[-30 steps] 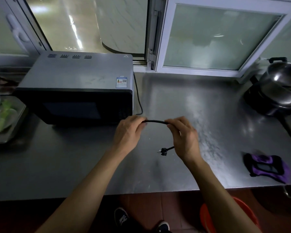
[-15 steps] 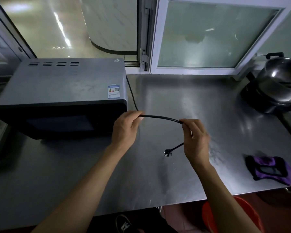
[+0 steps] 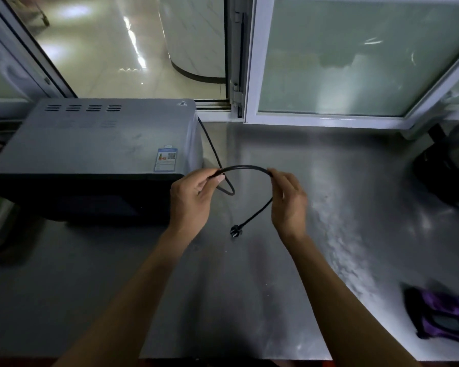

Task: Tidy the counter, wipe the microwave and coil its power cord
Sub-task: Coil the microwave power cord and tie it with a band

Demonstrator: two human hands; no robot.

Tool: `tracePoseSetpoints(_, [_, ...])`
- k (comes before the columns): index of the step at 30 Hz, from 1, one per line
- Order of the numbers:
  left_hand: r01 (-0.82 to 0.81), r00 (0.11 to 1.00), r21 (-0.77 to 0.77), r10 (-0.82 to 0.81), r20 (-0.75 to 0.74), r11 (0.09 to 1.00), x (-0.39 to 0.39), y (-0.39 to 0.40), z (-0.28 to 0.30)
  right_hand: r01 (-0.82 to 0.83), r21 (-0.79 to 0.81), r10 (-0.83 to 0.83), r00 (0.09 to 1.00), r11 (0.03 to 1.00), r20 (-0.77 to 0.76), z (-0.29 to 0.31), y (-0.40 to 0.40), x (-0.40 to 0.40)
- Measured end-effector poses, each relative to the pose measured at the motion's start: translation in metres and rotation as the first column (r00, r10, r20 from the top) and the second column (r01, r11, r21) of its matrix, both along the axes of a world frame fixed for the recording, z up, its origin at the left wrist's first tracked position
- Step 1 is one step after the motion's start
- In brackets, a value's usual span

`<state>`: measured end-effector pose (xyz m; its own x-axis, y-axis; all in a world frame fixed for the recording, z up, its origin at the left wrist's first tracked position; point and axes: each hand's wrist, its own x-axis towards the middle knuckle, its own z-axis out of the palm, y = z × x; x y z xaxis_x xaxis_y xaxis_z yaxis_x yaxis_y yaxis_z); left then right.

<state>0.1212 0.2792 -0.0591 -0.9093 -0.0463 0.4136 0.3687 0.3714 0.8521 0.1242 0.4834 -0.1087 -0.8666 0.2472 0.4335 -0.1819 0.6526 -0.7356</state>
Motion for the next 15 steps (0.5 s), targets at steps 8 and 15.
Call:
tracePoseSetpoints(8, [-0.001,1.0,0.095,0.0,0.01,0.995,-0.017,-0.002,0.014,-0.149,-0.155,0.176,0.968,0.977,0.181,-0.012,-0.018,-0.028])
tracePoseSetpoints(15, [-0.032,0.995,0.27,0.006,0.1,0.962,-0.031,-0.023,0.021,-0.235,-0.17,0.282,0.891,0.957,0.357,-0.019,-0.044,-0.042])
